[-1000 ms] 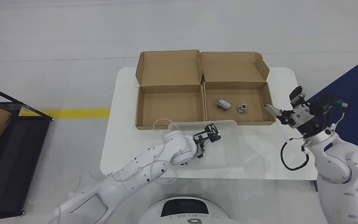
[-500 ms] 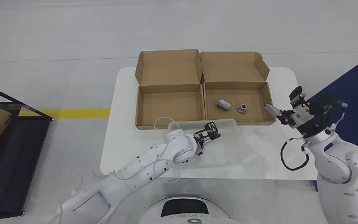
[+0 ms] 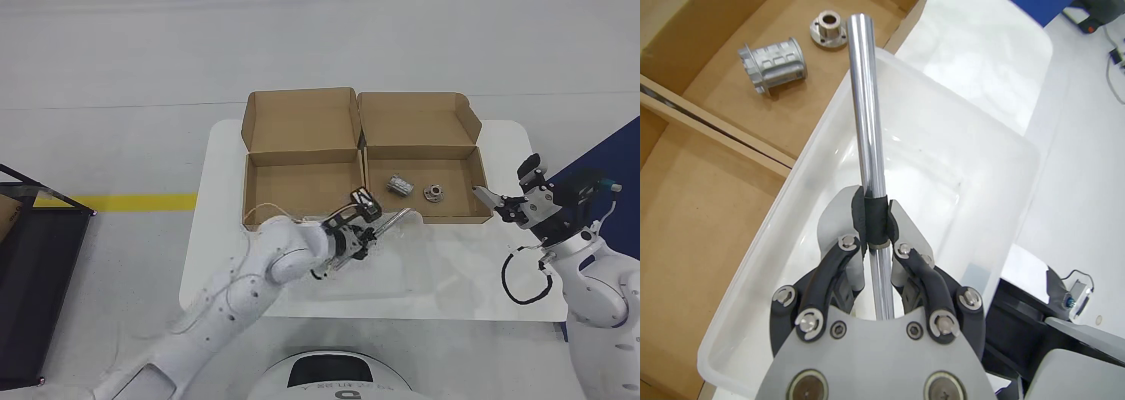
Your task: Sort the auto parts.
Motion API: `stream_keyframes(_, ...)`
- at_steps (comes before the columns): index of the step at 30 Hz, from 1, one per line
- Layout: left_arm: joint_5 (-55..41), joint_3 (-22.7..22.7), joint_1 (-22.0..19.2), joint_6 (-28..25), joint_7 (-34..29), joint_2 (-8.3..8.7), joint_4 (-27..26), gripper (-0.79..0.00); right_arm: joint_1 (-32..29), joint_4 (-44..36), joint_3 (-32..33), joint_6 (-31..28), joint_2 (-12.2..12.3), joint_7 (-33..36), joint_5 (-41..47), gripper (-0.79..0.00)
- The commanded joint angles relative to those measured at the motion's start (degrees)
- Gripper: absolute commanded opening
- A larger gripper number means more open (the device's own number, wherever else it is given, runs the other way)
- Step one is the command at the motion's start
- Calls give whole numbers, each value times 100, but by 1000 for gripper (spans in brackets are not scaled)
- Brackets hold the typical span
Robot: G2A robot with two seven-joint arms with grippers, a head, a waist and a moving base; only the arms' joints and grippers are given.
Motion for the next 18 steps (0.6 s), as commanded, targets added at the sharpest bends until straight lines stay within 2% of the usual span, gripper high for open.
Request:
stream_keyframes(1, -417, -315, 224, -214, 85, 72, -177, -785, 0, 0, 0, 0, 0, 0, 0, 0)
stream_keyframes(5, -1501, -923, 536, -725, 362, 189, -281, -785, 0, 0, 0, 0, 0, 0, 0, 0)
stream_keyframes(10, -3354, -1518, 668, -1510, 389, 297, 44, -785, 0, 0, 0, 0, 0, 0, 0, 0)
stream_keyframes(14, -4997, -1721, 536, -1926, -91, 366, 476, -785, 0, 0, 0, 0, 0, 0, 0, 0)
stream_keyframes(18, -6609, -1582, 396, -2180, -806, 394, 745, -785, 0, 0, 0, 0, 0, 0, 0, 0)
